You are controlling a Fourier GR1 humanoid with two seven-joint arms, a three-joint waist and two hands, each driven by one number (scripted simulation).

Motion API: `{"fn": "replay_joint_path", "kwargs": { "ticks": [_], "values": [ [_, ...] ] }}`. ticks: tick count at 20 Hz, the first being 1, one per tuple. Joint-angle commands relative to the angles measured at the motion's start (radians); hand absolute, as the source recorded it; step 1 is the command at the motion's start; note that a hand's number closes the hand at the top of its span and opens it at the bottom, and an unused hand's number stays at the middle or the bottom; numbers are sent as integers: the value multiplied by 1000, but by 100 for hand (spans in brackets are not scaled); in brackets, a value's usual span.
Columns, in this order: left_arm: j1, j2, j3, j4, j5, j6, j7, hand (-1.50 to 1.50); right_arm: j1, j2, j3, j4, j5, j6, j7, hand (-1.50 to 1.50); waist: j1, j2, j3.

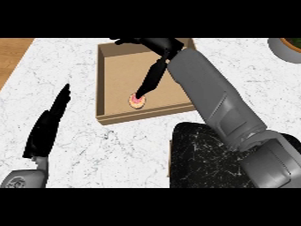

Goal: Pick the cupcake from the tray and place it in the cardboard box

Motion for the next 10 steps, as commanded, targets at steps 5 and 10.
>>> {"fn": "replay_joint_path", "kwargs": {
  "ticks": [5, 10],
  "values": [
    [-27, -13, -5, -5, -3, 7, 24, 0, -50, -119, -187, 65, -177, 109, 99, -150, -4, 11, 1],
    [-28, -10, -14, 3, -15, 6, -5, 0, -56, -217, -225, 85, -209, 72, 154, -150, 24, 32, 0]
  ]
}}
